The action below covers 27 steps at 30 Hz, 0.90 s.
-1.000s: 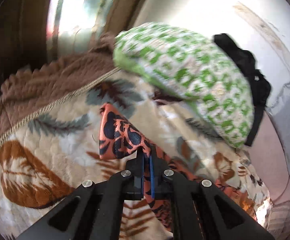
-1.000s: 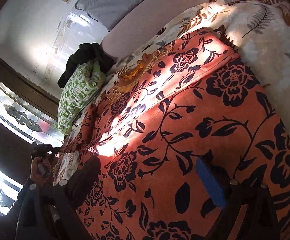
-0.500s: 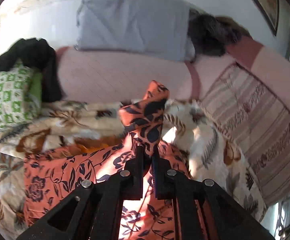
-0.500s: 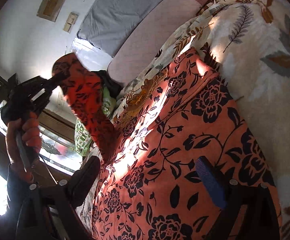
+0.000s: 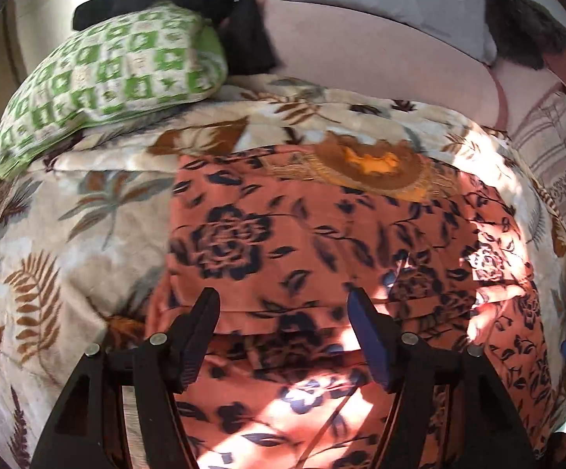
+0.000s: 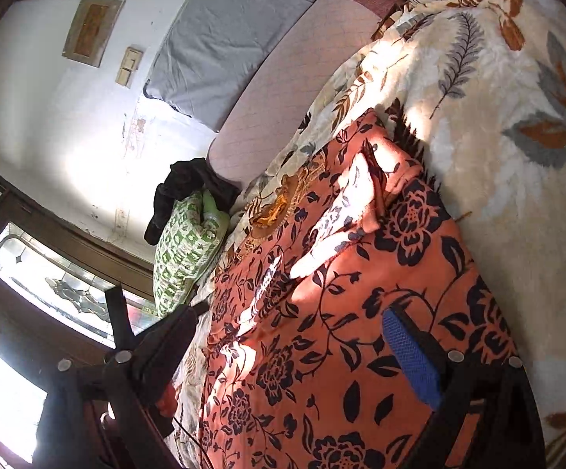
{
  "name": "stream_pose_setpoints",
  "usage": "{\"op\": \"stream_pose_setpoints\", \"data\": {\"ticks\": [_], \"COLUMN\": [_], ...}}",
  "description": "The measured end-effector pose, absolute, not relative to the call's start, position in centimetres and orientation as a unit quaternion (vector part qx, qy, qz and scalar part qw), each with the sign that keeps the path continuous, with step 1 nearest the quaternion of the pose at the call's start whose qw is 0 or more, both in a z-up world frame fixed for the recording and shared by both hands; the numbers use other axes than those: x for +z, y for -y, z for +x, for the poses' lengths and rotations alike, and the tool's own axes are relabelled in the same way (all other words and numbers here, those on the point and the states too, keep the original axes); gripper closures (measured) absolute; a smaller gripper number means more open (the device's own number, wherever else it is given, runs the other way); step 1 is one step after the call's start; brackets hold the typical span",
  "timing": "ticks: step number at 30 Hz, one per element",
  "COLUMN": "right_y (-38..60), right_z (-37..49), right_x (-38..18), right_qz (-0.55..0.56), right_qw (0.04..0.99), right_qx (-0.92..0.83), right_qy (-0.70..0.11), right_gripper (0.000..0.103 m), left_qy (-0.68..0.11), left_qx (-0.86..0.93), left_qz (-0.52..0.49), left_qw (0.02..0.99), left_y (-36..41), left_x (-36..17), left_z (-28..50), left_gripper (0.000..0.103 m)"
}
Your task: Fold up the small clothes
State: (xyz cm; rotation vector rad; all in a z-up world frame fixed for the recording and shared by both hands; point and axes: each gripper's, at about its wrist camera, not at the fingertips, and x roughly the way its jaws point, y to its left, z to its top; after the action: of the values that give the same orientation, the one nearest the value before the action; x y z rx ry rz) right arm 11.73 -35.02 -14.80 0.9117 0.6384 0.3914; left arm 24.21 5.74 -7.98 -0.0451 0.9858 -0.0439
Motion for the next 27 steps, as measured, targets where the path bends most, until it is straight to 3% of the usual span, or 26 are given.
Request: {"op": "stream_pose_setpoints", "data": {"ticks": [6, 10, 12, 14, 16, 19, 22, 26, 27], "right_y": [35.6, 34.2, 33.6, 32.4, 30.8, 28.2, 28.3, 31.9, 33.0], "right_z": [22.3, 29.4, 31.5, 32.4, 32.1, 30.6, 29.9, 32.4, 31.4], "right_x": [-11.0, -12.5, -14.8, -16.2, -15.4, -10.9, -9.2, -15.5, -15.8], "right_qz": [0.353, 0.271, 0.24, 0.183, 0.124, 0.012, -0.028, 0.02, 0.053], "right_qw": [0.85, 0.848, 0.833, 0.827, 0.842, 0.888, 0.916, 0.866, 0.87], "right_qx": [0.153, 0.11, 0.077, 0.054, 0.053, 0.031, -0.013, -0.066, -0.064], "right_qy": [-0.361, -0.442, -0.493, -0.529, -0.523, -0.458, -0.399, -0.496, -0.487], "right_gripper": [0.006, 0.011, 0.03, 0.081, 0.094, 0.094, 0.095, 0.089, 0.089], "left_qy": [-0.469, -0.479, -0.482, -0.468, -0.458, -0.448, -0.449, -0.456, -0.455], "left_qx": [-0.012, -0.024, -0.027, -0.035, -0.043, -0.051, -0.049, -0.048, -0.048], "left_qz": [-0.087, -0.108, -0.109, -0.1, -0.094, -0.087, -0.087, -0.082, -0.083], "left_qw": [0.879, 0.871, 0.869, 0.877, 0.883, 0.888, 0.888, 0.885, 0.886], "left_y": [-11.8, -12.3, -12.4, -12.4, -12.4, -12.5, -12.4, -12.4, -12.5], "left_x": [-11.0, -13.2, -14.2, -14.5, -14.8, -14.8, -14.8, -14.2, -13.8], "left_z": [23.9, 24.9, 25.2, 25.0, 24.8, 24.5, 24.5, 24.1, 23.7], "left_gripper": [0.034, 0.034, 0.035, 0.034, 0.034, 0.034, 0.034, 0.034, 0.034]}}
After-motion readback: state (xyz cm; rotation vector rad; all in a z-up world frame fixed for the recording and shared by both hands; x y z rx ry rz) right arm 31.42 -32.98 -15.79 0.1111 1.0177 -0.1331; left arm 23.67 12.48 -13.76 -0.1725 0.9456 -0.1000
